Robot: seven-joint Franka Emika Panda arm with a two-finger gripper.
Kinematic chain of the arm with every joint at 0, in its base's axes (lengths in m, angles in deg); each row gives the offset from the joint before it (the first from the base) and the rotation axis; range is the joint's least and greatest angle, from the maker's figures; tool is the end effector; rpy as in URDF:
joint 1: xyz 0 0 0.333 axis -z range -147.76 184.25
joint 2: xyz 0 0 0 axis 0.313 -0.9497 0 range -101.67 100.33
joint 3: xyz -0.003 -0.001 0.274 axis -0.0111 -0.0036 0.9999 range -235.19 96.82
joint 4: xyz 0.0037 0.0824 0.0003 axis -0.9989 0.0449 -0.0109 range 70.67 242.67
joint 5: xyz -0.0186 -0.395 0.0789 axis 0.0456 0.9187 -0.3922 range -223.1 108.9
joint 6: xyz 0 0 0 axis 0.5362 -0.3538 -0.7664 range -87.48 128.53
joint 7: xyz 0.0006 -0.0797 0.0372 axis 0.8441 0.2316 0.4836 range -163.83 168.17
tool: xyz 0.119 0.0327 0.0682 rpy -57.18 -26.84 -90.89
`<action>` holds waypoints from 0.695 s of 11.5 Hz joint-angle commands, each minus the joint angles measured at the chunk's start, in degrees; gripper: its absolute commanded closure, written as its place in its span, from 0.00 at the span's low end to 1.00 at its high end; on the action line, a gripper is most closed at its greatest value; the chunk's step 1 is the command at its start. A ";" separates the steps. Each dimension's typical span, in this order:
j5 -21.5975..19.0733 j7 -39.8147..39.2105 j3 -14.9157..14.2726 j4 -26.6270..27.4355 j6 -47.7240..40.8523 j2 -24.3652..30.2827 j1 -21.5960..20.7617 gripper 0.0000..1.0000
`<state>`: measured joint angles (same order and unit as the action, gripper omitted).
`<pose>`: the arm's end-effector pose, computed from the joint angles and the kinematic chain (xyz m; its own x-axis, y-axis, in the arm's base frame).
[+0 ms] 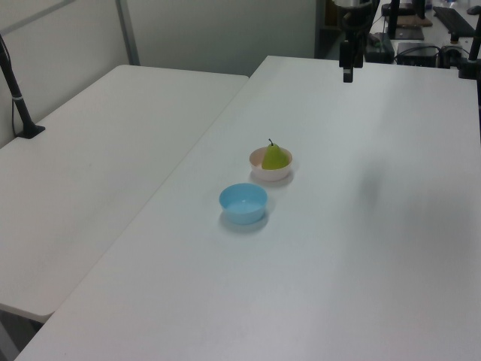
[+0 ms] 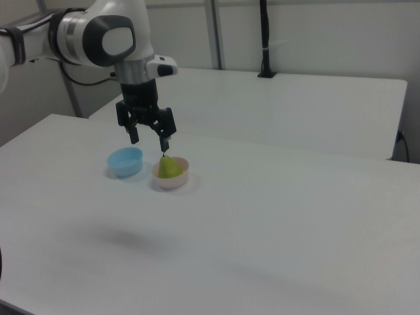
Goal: Pick up a pear from the bowl
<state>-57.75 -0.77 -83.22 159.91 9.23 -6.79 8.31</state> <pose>0.5913 -0.0366 0.4693 0.9979 -0.0215 -0.0613 -0.0209 -0.9997 0.0116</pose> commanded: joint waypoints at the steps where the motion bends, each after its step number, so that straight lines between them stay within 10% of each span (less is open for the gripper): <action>1: -0.13 -1.62 0.06 0.45 -0.17 0.59 0.09 0.00; 8: -3.38 -1.63 0.07 -0.69 1.66 -1.16 -0.08 0.00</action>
<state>-58.36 -1.07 -83.15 159.86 9.23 -7.16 8.36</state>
